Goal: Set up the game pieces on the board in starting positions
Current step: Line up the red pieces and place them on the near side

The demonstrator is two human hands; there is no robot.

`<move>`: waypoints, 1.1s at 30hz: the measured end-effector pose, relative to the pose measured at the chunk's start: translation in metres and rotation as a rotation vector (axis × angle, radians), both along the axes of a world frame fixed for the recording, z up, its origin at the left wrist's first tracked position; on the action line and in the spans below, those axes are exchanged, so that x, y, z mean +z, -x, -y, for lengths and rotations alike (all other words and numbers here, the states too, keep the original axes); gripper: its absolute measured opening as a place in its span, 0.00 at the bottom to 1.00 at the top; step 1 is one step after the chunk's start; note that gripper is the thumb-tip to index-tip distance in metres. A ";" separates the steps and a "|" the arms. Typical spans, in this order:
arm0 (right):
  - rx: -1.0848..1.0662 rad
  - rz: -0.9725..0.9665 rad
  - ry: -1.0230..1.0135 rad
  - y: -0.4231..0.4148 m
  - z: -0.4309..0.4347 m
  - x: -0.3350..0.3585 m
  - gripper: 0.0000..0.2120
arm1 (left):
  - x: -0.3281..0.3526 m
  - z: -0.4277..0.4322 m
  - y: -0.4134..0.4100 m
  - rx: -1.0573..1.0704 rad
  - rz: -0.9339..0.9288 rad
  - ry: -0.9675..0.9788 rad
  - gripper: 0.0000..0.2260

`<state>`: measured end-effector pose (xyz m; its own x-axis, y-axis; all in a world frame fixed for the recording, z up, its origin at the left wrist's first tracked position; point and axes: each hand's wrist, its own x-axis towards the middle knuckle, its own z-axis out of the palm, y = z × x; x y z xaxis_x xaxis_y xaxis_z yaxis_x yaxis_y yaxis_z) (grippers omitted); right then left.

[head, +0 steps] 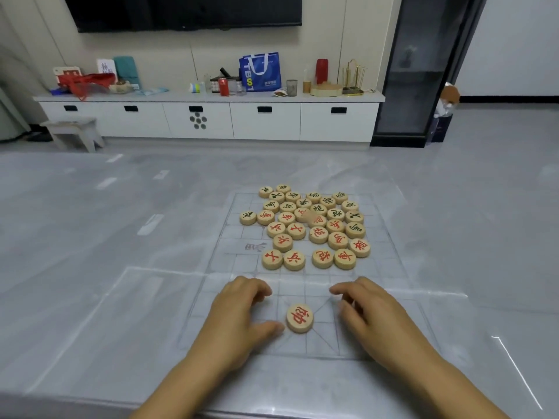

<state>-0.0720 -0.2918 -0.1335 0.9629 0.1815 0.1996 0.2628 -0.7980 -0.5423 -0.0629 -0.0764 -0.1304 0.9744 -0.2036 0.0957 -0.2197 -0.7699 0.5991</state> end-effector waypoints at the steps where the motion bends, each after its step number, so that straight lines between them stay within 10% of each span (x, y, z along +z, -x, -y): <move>1: 0.021 -0.007 -0.009 0.001 -0.002 0.000 0.15 | -0.002 0.002 0.003 -0.010 0.003 0.006 0.19; 33: 0.272 -0.218 0.066 0.020 -0.015 0.006 0.13 | -0.001 0.013 0.025 -0.264 -0.083 -0.046 0.17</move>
<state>-0.0920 -0.2767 -0.1272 0.8962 0.4428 -0.0261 0.3542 -0.7498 -0.5589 -0.0880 -0.0889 -0.1313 0.8912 -0.4536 0.0024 -0.3678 -0.7196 0.5890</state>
